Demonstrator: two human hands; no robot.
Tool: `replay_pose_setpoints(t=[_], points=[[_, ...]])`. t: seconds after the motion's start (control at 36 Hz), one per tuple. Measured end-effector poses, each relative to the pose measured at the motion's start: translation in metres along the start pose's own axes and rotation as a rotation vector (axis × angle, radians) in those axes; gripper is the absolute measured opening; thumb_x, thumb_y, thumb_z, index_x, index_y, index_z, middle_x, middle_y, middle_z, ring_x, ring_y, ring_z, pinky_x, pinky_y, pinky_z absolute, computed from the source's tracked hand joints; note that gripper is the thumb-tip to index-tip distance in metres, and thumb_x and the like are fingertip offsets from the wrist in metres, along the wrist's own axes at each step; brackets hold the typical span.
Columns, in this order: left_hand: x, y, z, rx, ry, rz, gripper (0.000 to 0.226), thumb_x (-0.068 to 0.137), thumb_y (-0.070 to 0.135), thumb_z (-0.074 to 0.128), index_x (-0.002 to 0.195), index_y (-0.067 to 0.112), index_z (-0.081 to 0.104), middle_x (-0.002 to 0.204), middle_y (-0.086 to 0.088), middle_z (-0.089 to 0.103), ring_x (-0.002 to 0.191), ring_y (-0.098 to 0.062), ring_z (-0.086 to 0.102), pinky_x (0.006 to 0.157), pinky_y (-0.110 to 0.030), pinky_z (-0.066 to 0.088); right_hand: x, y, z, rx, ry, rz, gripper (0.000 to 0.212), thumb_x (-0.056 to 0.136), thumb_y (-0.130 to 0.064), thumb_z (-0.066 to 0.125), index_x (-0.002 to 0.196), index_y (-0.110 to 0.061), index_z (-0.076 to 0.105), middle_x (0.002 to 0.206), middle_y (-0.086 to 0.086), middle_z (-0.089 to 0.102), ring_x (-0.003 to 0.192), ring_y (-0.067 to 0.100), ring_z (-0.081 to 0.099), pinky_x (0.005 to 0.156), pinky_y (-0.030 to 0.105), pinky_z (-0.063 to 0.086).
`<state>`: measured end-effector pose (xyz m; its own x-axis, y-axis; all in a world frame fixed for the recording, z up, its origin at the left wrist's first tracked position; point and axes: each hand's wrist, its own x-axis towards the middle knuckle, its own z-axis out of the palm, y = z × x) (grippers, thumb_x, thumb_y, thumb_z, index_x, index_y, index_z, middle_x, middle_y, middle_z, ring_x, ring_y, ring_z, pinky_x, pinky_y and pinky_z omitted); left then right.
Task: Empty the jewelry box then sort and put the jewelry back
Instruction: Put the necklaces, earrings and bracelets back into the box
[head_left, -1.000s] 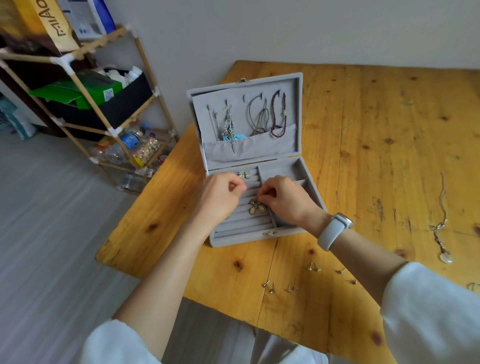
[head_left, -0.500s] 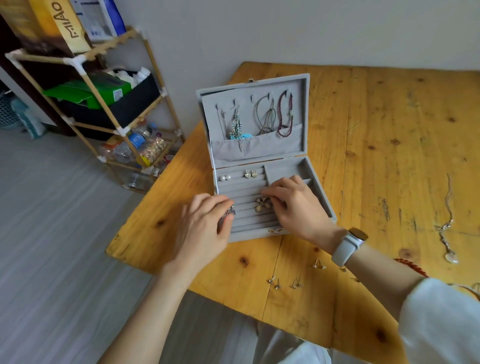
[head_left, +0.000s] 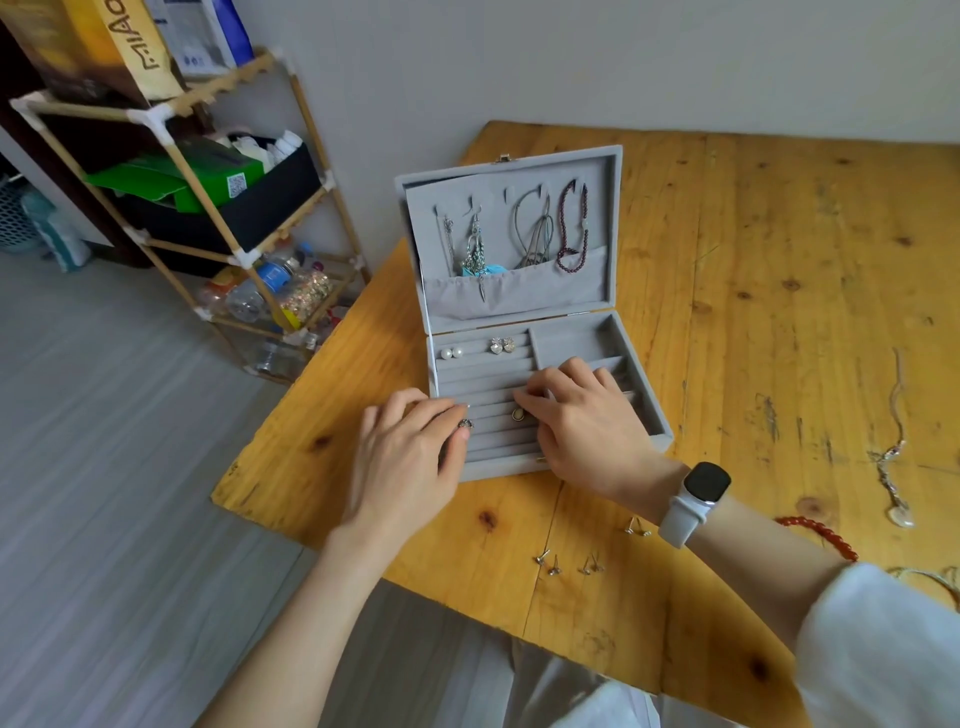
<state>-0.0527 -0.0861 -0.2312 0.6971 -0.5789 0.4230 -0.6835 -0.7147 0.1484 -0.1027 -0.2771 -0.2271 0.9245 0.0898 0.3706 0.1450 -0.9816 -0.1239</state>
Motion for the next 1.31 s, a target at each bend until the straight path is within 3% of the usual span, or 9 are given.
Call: replay_pose_setpoints(t=[0.17, 0.31, 0.53, 0.75, 1.0, 1.19, 1.31], points=[[0.002, -0.004, -0.001, -0.103, 0.032, -0.056, 0.036, 0.086, 0.028, 0.042, 0.107, 0.013, 0.067, 0.106, 0.004, 0.067, 0.104, -0.015, 0.053, 0.078, -0.035, 0.042, 0.000, -0.003, -0.005, 0.023, 0.011, 0.019, 0.043, 0.076, -0.022, 0.034, 0.102, -0.015, 0.068, 0.092, 0.001, 0.064, 0.080, 0.026, 0.054, 0.060, 0.031, 0.036], [-0.002, -0.008, -0.001, -0.074, 0.044, -0.072, 0.035, 0.084, 0.026, 0.043, 0.104, 0.014, 0.069, 0.102, 0.000, 0.062, 0.099, -0.019, 0.050, 0.074, -0.037, 0.042, 0.005, -0.011, -0.005, 0.110, 0.021, 0.046, 0.046, 0.074, -0.023, 0.035, 0.105, -0.015, 0.067, 0.093, 0.004, 0.061, 0.083, 0.026, 0.049, 0.064, 0.032, 0.038], [0.002, -0.007, -0.001, -0.011, 0.011, -0.020, 0.035, 0.081, 0.029, 0.044, 0.100, 0.016, 0.071, 0.099, 0.001, 0.061, 0.098, -0.020, 0.046, 0.071, -0.038, 0.042, 0.017, -0.034, 0.003, 0.124, -0.062, 0.030, 0.045, 0.069, -0.027, 0.032, 0.090, -0.017, 0.071, 0.081, 0.004, 0.057, 0.078, 0.031, 0.053, 0.063, 0.036, 0.040], [0.006, -0.012, -0.002, 0.008, 0.016, 0.076, 0.031, 0.081, 0.027, 0.046, 0.095, 0.013, 0.071, 0.095, 0.006, 0.068, 0.096, -0.019, 0.050, 0.071, -0.035, 0.041, 0.017, -0.037, 0.005, 0.128, -0.058, 0.051, 0.050, 0.070, -0.027, 0.032, 0.104, -0.017, 0.068, 0.083, 0.003, 0.057, 0.078, 0.029, 0.053, 0.064, 0.035, 0.040], [0.007, -0.016, -0.003, -0.036, -0.001, 0.100, 0.032, 0.082, 0.024, 0.044, 0.097, 0.013, 0.071, 0.101, 0.007, 0.070, 0.093, -0.017, 0.053, 0.071, -0.033, 0.042, 0.020, -0.034, 0.006, 0.094, -0.069, 0.019, 0.050, 0.068, -0.026, 0.031, 0.100, -0.021, 0.069, 0.080, 0.004, 0.056, 0.076, 0.030, 0.053, 0.063, 0.035, 0.040], [-0.004, -0.013, 0.001, -0.196, 0.007, -0.001, 0.037, 0.085, 0.023, 0.044, 0.111, 0.010, 0.067, 0.117, 0.000, 0.065, 0.106, -0.014, 0.051, 0.082, -0.042, 0.049, 0.015, -0.033, 0.001, 0.126, -0.066, 0.040, 0.054, 0.071, -0.025, 0.029, 0.111, -0.014, 0.065, 0.085, 0.005, 0.060, 0.080, 0.031, 0.053, 0.065, 0.036, 0.036], [-0.014, -0.001, -0.005, -0.291, 0.103, -0.074, 0.035, 0.086, 0.022, 0.046, 0.110, 0.007, 0.066, 0.119, -0.005, 0.063, 0.108, -0.017, 0.050, 0.090, -0.038, 0.046, 0.000, -0.029, -0.010, 0.232, -0.023, 0.077, 0.049, 0.076, -0.024, 0.030, 0.108, -0.017, 0.066, 0.088, 0.002, 0.060, 0.084, 0.018, 0.038, 0.067, 0.033, 0.028]])
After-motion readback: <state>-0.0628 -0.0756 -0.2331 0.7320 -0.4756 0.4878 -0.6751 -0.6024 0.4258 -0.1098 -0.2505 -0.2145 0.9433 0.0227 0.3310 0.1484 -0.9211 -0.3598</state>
